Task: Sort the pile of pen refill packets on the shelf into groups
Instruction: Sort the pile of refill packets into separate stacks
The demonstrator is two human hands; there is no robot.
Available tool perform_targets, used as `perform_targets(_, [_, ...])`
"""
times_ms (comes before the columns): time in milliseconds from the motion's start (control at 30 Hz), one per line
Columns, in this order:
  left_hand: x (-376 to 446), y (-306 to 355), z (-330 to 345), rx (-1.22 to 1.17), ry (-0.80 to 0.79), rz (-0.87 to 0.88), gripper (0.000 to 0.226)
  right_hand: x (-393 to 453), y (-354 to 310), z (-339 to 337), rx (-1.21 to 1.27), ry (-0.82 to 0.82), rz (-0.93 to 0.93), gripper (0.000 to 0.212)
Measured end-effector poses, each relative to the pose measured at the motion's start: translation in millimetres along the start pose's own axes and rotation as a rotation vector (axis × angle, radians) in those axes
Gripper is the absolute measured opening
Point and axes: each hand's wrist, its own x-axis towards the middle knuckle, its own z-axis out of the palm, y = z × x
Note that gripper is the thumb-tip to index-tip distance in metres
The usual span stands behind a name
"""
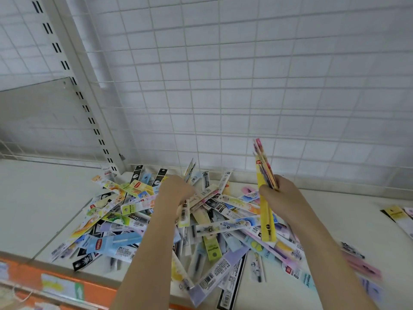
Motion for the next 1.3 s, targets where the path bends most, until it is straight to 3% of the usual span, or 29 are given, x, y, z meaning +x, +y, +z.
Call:
perform_targets(133, [-19,-10,-19,-0.216,-0.04,-0.021,0.025,1,2,7,-0.011,-0.016,0.006,0.03])
perform_targets(233, [-34,-21,-27,-0.311,-0.025,0.011,0.019,1,5,15,-0.176,-0.01,-0.017,0.035])
perform_targets(333, [-47,-31,-29,-0.441,0.01,0.034,0.018,4,9,24,-0.315,-0.057,-0.027,0.027])
perform_targets(433, [-58,-34,-28,-0.469,0.084,0.055,0.032,3,11,34,-0.439,-0.109,-0.036,0.026])
perform_targets(533, [-64,-35,-24,-0.495,0.143,0.057,0.028,0,12,42,-0.488,-0.11,-0.03,0.008])
perform_targets(833, [-68,-58,-16,-0.668,0.143,0.083,0.025,-5,27,65,-0.573,-0.065,0.026,0.027])
perform_targets(1033, [-66,-68,-22,-0.597,0.298,0.146,0.034,-7,19,68,-0.52,0.01,0.048,0.037])
perform_targets(1200, [-64,-75,-29,-0.565,0.262,0.173,0.038,-9,2,71,-0.53,0.069,0.041,0.042])
perform_targets(1300, [-61,-85,-35,-0.512,0.253,0.203,0.037,-11,-6,76,-0.517,0.065,0.004,0.034])
